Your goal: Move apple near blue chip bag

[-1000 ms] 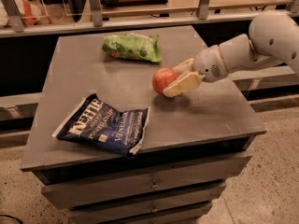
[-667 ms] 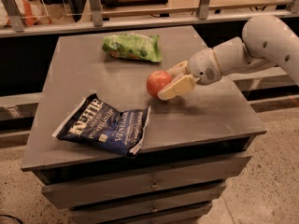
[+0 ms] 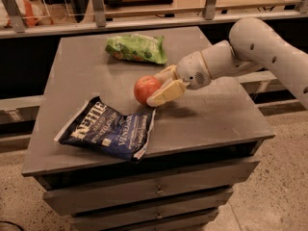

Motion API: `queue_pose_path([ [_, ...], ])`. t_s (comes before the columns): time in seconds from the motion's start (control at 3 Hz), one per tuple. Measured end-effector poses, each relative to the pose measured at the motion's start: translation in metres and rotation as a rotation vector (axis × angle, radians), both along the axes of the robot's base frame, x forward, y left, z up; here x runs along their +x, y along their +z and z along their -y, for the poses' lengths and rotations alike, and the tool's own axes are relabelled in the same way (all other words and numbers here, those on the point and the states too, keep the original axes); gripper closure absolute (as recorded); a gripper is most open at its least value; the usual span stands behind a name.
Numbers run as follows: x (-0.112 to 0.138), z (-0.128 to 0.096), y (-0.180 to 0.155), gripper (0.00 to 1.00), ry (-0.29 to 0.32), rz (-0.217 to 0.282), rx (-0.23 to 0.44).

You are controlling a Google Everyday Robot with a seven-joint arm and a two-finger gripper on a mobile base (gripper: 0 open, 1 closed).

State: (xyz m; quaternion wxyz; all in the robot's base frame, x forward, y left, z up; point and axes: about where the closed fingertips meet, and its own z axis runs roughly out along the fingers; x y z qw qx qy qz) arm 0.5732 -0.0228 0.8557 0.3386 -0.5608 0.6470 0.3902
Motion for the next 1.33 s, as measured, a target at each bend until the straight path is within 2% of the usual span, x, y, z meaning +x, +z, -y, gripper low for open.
queue_pose_path([
  [0.67,-0.016,-0.029,-0.006,1.00,0.109,-0.017,0.031],
  [1.0,-0.021,-0.038,-0.012,0.82,0.149,-0.022,0.017],
  [1.33,-0.025,-0.042,-0.015,0.58,0.180,-0.028,0.010],
])
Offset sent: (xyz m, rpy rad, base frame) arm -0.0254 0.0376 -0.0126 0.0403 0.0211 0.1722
